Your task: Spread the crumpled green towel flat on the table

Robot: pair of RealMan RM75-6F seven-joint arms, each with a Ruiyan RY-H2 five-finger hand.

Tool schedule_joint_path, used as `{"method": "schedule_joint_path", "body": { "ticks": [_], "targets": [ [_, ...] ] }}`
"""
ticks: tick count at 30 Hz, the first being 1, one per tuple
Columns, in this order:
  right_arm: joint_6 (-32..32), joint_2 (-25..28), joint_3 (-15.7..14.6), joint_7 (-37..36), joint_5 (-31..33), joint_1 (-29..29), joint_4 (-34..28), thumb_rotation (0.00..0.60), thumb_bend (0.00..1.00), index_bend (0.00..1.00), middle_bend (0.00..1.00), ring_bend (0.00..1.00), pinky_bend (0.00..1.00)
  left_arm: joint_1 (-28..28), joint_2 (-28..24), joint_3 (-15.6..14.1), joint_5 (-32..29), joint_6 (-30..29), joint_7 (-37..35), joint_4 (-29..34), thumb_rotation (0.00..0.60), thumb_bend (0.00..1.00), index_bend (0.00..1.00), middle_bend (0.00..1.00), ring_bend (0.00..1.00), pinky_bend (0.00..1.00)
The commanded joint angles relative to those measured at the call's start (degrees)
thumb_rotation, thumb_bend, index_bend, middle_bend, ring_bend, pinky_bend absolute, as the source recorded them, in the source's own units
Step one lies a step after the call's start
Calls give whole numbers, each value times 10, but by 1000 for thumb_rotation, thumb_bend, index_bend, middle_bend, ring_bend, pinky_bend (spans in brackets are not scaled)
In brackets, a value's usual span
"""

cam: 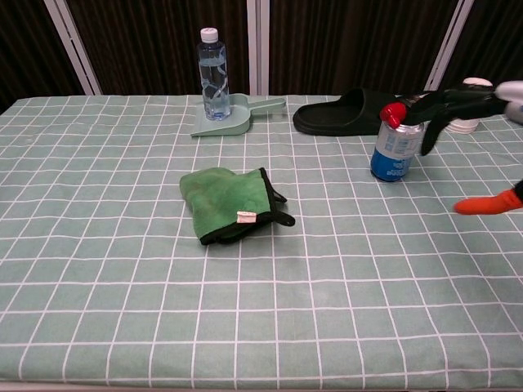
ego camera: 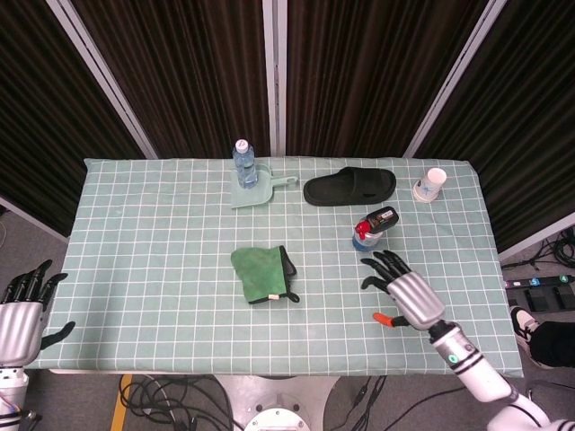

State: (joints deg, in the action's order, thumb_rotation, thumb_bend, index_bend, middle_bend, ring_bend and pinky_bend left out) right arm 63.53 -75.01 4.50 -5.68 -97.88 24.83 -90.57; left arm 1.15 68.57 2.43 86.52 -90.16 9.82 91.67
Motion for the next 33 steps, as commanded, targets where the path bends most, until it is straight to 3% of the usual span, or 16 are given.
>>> {"method": "schedule_joint_path", "body": {
  "ticks": [1,17,24,33],
  "targets": [
    [-45,-72,20,17,14,52,49,593,2,364,105,0,0,0,-1,1,0,-1,-1,0,600,126,283,182,172,173],
    [-123,-267,50,52,51,183,233,595,10,353,105,0,0,2,-4,7,-9,1,-7,-3,600,125,284,182,172,173],
    [-131,-310,48,43,56,217,285,594,20,352,104,0,0,4,-4,11,-13,2,-8,-7,600,125,283,182,172,173],
    [-121,-350,41,47,58,242,335,596,161,375,130,2,0,3,-2,11,-18,4,-15,-13,600,125,283,182,172,173]
  ]
}}
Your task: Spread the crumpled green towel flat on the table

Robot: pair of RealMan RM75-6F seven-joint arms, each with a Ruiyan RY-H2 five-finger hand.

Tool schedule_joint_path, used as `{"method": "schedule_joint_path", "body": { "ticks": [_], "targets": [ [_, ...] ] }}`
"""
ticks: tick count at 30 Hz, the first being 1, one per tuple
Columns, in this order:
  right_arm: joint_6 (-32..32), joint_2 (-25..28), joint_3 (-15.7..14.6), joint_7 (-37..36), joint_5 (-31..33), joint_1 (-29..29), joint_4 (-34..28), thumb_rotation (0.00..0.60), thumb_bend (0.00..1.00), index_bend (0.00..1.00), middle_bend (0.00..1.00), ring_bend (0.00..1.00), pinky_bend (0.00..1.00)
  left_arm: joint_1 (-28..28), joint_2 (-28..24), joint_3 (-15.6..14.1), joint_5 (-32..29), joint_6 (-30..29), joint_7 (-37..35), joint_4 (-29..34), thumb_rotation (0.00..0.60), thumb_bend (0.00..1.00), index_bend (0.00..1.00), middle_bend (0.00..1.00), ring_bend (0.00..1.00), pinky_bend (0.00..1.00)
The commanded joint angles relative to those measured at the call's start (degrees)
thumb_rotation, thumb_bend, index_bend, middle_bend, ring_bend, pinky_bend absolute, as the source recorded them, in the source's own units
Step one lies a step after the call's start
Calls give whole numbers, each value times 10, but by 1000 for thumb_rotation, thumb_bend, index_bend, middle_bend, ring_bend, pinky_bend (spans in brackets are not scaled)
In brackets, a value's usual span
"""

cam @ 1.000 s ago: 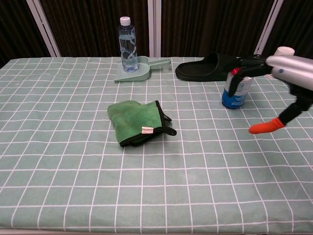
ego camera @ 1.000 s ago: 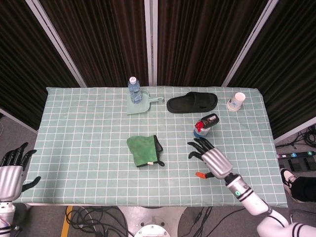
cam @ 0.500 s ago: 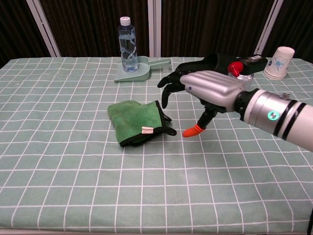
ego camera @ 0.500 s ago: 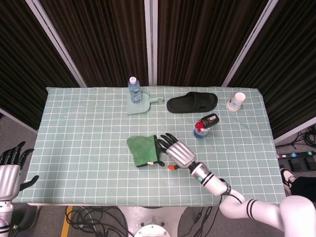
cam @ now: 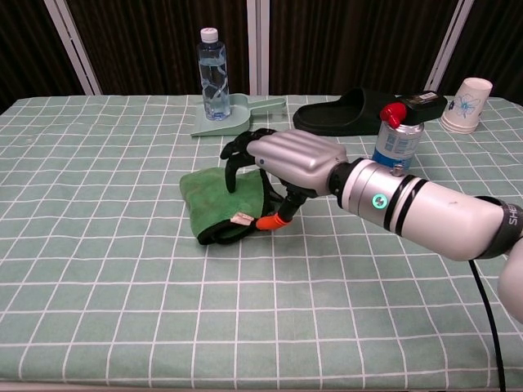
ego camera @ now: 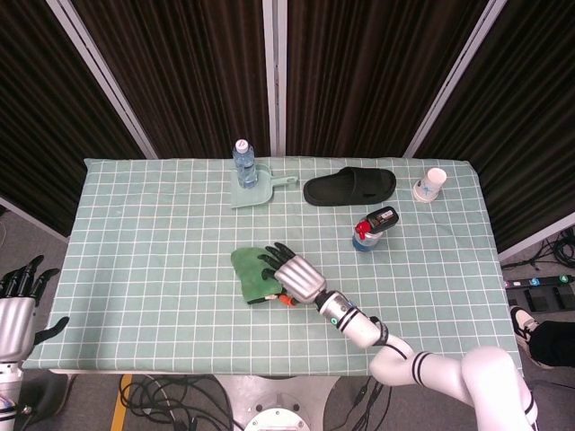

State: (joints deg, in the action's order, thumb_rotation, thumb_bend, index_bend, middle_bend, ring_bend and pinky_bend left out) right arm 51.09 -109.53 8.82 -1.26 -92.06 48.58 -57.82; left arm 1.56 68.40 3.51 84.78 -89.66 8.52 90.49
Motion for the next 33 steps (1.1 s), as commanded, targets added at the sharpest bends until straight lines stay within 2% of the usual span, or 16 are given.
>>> {"method": "schedule_joint_path", "body": {
  "ticks": [1,7,19,23,28,33],
  "targets": [
    [6,-7,-4,4,0,6,11,595,178,385,135,4,0,-1,0,0,0,-2,-3,-2,600,125,283,182,172,173],
    [18,-17,-9,-1,7,7,32,598,250,433,161,30,0,-2,3,-1,0,-2,-9,-7,600,124,284,182,172,173],
    [35,-20,-4,-2,22,14,34,600,445,670,229,77,0,6,1,3,7,0,-17,-12,600,124,284,182,172,173],
    [53,2,14,-3,29,16,-4,600,480,729,246,87,0,14,1,7,11,5,-30,-15,600,125,284,182,172,173],
    [60,36,48,12,49,24,-63,600,479,733,248,92,0,31,-2,10,20,24,-69,-10,600,124,284,182,172,173],
    [46,68,81,58,78,41,-113,600,479,729,248,94,0,57,-4,18,26,51,-106,-8,600,120,283,182,172,173]
  ]
}}
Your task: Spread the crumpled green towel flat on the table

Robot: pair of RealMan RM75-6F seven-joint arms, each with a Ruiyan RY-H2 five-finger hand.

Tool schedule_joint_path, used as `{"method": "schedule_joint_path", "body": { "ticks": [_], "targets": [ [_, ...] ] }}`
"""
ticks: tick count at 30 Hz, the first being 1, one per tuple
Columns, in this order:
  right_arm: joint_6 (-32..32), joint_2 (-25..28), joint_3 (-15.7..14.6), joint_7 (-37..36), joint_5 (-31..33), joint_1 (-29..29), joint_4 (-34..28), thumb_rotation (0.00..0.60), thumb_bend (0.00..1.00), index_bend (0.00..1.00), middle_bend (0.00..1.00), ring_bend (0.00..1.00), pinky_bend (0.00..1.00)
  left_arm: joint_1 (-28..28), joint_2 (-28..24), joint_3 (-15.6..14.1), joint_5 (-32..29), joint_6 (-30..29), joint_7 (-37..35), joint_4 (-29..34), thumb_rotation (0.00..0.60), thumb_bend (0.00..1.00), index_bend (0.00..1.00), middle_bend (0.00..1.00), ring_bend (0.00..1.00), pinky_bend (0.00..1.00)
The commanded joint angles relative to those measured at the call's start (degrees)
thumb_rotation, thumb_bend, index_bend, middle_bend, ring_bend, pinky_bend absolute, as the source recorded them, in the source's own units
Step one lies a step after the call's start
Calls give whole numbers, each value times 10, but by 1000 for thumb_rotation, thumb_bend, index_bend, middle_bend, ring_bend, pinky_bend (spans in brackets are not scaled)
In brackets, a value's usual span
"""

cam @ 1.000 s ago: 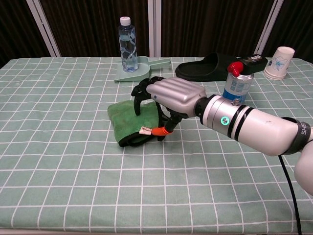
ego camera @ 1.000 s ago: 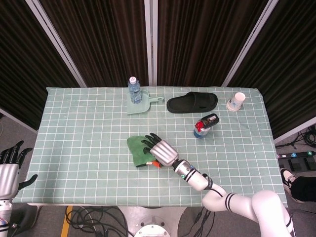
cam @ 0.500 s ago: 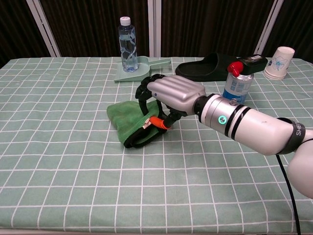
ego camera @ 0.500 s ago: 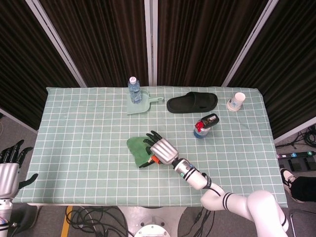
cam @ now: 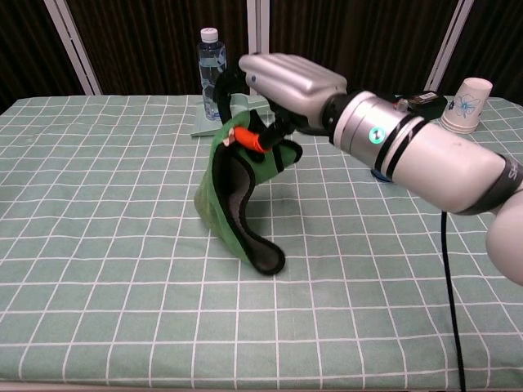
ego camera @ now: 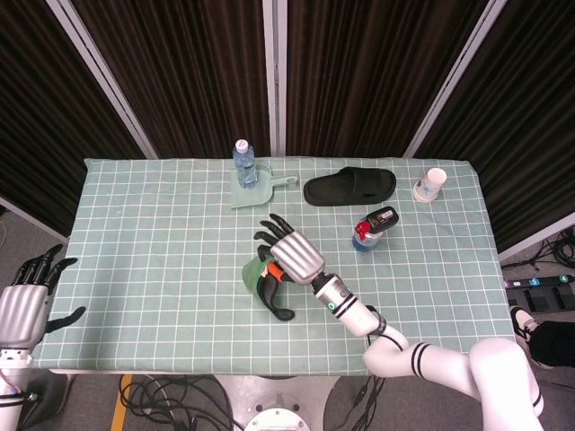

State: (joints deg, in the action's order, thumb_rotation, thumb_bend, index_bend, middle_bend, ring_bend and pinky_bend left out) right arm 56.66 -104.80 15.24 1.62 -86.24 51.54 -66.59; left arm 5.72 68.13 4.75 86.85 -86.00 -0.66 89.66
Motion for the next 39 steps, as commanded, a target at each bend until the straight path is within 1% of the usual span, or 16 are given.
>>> {"method": "schedule_joint_path", "body": {
  "ticks": [1,5,7,12,14,19,23,25,27,29,32,34,39],
  "targets": [
    [-17,28,20,43,27,14,-34,600,479,728,248,94,0,20,0,7,9,17,-15,-1,600,119,284,182,172,173],
    [-60,61,25,118,78,19,-78,599,482,689,247,92,0,34,7,11,15,23,-20,-7,600,119,284,182,172,173],
    [-68,70,26,139,99,19,-91,592,487,667,243,90,0,37,10,12,13,26,-25,-10,600,119,283,182,172,173],
    [-93,90,19,175,150,19,-115,519,527,608,239,86,0,44,18,8,11,37,-33,-18,600,118,284,182,172,173],
    [-106,94,9,192,167,20,-120,514,535,607,239,86,0,47,20,5,10,41,-37,-21,600,118,283,182,172,173],
    [-123,94,-12,216,194,24,-123,475,553,595,240,85,0,52,24,1,10,47,-40,-24,600,118,284,182,172,173],
    [-122,88,-25,228,204,26,-121,480,557,607,242,85,0,53,26,-2,9,49,-41,-25,600,118,283,182,172,173],
    [-119,86,-27,230,206,27,-121,478,558,614,242,86,0,53,27,-3,9,48,-42,-26,600,118,283,182,172,173],
    [-112,85,-27,230,206,27,-121,480,561,644,248,89,0,53,27,-5,9,48,-43,-27,600,118,284,182,172,173],
    [-99,82,-21,222,203,26,-121,506,563,674,257,93,0,53,29,-5,8,47,-45,-29,600,118,283,182,172,173],
    [-72,76,-4,199,194,24,-122,575,567,695,267,99,0,56,33,-3,6,48,-54,-32,600,118,284,182,172,173],
    [-60,74,9,183,191,25,-126,586,565,701,267,100,0,62,35,0,5,54,-65,-32,600,115,284,182,172,173],
    [-38,71,46,173,197,40,-135,588,566,701,267,100,0,97,36,14,-11,108,-150,-23,600,108,315,182,172,174]
  ]
}}
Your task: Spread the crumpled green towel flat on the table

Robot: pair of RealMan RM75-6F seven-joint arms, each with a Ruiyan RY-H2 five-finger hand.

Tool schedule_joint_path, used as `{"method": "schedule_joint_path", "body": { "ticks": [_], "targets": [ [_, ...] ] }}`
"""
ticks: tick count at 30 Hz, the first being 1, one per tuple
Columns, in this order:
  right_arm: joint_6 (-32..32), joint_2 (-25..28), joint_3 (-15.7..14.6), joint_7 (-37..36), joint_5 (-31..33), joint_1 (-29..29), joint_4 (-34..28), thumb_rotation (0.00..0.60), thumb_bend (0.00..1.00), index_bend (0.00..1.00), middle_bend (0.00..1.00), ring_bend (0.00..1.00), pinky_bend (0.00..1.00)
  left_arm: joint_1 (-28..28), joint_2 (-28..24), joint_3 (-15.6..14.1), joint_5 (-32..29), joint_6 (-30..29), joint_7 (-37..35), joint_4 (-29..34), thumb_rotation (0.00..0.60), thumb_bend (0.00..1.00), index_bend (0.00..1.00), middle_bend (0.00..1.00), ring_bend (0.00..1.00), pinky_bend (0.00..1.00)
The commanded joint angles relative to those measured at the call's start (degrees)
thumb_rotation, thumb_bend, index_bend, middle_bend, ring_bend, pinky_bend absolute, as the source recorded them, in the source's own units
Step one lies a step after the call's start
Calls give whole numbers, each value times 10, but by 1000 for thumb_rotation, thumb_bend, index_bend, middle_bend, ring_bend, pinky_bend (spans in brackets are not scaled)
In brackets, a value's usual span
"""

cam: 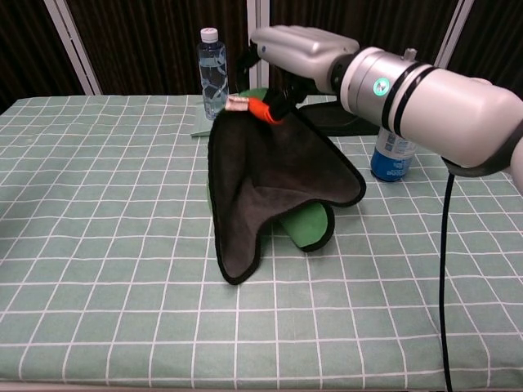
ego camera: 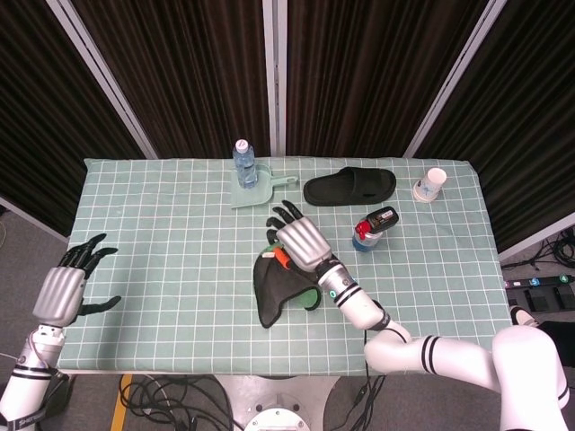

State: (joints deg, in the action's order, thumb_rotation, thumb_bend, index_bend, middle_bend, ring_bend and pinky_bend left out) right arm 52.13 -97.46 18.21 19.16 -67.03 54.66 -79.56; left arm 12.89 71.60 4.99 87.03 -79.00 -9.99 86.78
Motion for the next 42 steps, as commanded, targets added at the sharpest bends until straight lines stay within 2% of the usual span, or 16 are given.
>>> {"method": "schedule_joint_path", "body": {
  "ticks": [1,5,11,15,19,25,29,35,42],
  "targets": [
    [9,-4,22,1,10,12,-7,588,566,701,267,101,0,33,3,16,-18,48,-73,6,600,105,330,182,172,175],
    [15,-8,44,40,39,34,-7,584,565,700,264,101,0,69,15,40,-50,103,-139,9,600,93,375,182,172,182],
    [35,-14,67,116,84,66,-3,592,569,699,258,97,0,120,33,69,-99,188,-197,9,600,53,394,182,172,193],
    [48,-16,79,165,113,87,2,587,578,696,255,96,0,146,47,79,-121,223,-195,-3,600,31,393,182,172,195],
    [49,-18,87,189,140,104,2,586,577,695,254,94,0,168,76,80,-145,247,-158,-34,600,3,383,182,172,196],
    [47,-23,77,192,147,118,1,579,578,695,252,92,0,187,120,76,-174,271,-128,-79,600,0,272,171,172,196],
    [34,-14,66,179,135,123,-10,584,576,694,254,84,0,189,154,73,-188,263,-103,-119,600,0,222,151,172,195],
    [14,-1,50,170,125,131,-18,577,577,693,251,78,0,186,169,68,-204,284,-115,-141,600,0,198,109,172,196],
    [-20,10,34,106,87,133,-24,574,577,692,249,66,0,190,170,64,-199,329,-168,-138,600,0,198,87,171,196]
  ]
}}
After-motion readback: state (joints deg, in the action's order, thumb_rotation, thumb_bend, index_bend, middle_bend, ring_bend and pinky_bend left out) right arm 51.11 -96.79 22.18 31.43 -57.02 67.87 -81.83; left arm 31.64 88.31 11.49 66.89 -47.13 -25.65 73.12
